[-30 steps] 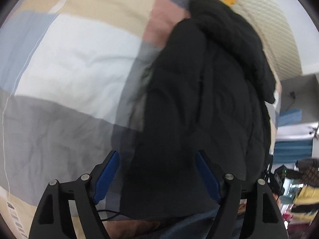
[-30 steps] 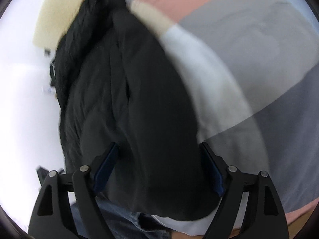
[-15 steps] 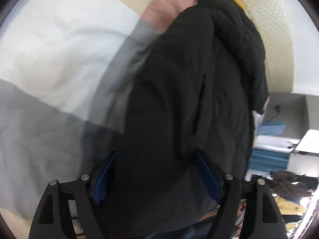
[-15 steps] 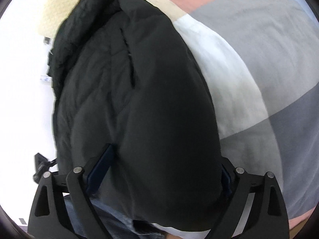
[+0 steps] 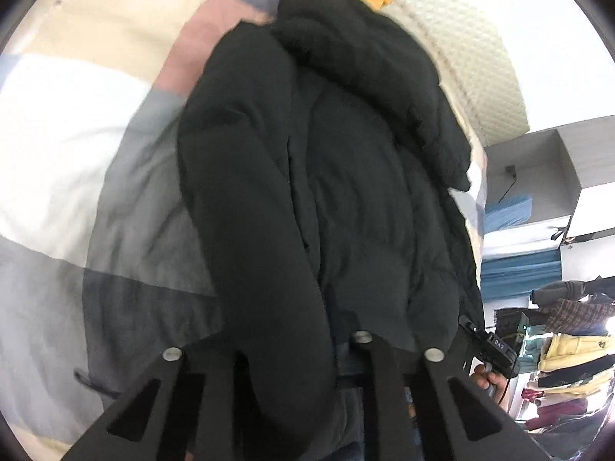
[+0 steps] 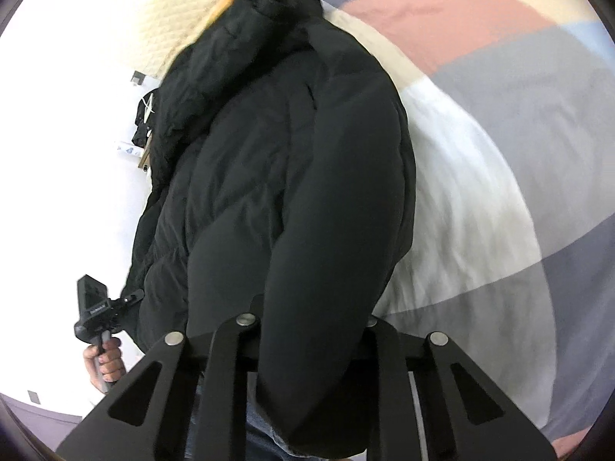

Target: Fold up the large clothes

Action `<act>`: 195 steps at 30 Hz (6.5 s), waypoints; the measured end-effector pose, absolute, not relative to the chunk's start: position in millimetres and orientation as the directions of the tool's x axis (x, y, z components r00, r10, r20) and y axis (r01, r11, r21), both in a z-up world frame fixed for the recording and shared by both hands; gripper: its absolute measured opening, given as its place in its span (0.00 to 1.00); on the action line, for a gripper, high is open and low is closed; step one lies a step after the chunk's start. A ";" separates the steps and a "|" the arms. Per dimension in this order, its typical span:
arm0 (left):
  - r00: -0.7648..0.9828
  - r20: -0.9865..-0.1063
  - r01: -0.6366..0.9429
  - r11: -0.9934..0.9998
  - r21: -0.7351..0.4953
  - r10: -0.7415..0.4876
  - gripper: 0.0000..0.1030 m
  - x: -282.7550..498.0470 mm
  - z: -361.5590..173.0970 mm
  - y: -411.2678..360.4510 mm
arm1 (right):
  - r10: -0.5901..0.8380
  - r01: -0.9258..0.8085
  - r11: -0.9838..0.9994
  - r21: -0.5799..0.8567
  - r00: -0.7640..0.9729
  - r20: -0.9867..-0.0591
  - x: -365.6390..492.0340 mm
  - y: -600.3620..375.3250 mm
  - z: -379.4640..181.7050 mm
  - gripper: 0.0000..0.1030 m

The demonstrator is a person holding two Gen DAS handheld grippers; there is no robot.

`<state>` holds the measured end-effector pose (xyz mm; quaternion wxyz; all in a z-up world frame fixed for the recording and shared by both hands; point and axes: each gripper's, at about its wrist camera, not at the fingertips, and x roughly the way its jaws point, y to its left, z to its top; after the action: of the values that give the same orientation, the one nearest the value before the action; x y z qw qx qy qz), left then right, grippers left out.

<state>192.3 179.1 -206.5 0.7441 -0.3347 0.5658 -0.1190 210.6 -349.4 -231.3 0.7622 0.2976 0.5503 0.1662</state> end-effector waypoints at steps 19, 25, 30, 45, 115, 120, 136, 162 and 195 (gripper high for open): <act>0.556 -0.572 -0.030 0.673 -0.739 -0.603 0.04 99.5 -14.1 230.9 | 0.549 -0.132 0.794 0.594 0.574 -0.607 151.0 -367.9 -34.7 0.11; 0.582 -0.557 0.035 0.702 -0.711 -0.593 0.04 47.7 39.3 228.6 | 0.614 -0.188 0.722 0.665 0.617 -0.493 99.2 -374.4 1.7 0.11; 0.589 -0.535 0.067 0.697 -0.714 -0.606 0.04 -1.7 60.8 220.5 | 0.646 -0.223 0.677 0.702 0.637 -0.421 55.7 -380.7 21.5 0.11; 0.626 -0.619 0.032 0.808 -0.588 -0.475 0.05 68.2 68.6 208.0 | 0.615 -0.133 0.630 0.765 0.687 -0.387 81.6 -393.2 21.4 0.12; 0.718 -0.662 0.135 0.976 -0.172 -0.216 0.72 257.3 33.9 37.0 | 0.147 0.114 0.945 0.306 0.688 -0.711 302.2 -318.2 10.8 0.80; 0.674 -0.709 0.175 0.977 -0.119 -0.207 0.72 276.5 -12.9 -13.2 | 0.221 -0.007 0.953 0.303 0.700 -0.679 289.5 -275.3 -10.0 0.80; 0.695 -0.697 0.144 0.984 -0.105 -0.176 0.72 288.8 -132.4 -16.2 | 0.262 -0.178 0.964 0.196 0.741 -0.618 287.4 -191.7 -140.6 0.80; 0.650 -0.743 0.164 0.984 -0.070 -0.161 0.82 317.9 -184.4 -26.7 | 0.257 -0.163 0.966 0.198 0.629 -0.734 335.4 -178.5 -203.7 0.86; 0.683 -0.730 -0.051 0.998 -0.049 -0.001 0.84 299.8 -182.9 58.4 | 0.140 0.004 0.980 0.198 0.692 -0.709 323.2 -244.8 -214.3 0.91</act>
<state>299.8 58.4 -182.9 0.9168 -0.0326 0.3977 0.0136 323.2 -244.8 -214.3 0.9151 0.0921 0.3909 0.0371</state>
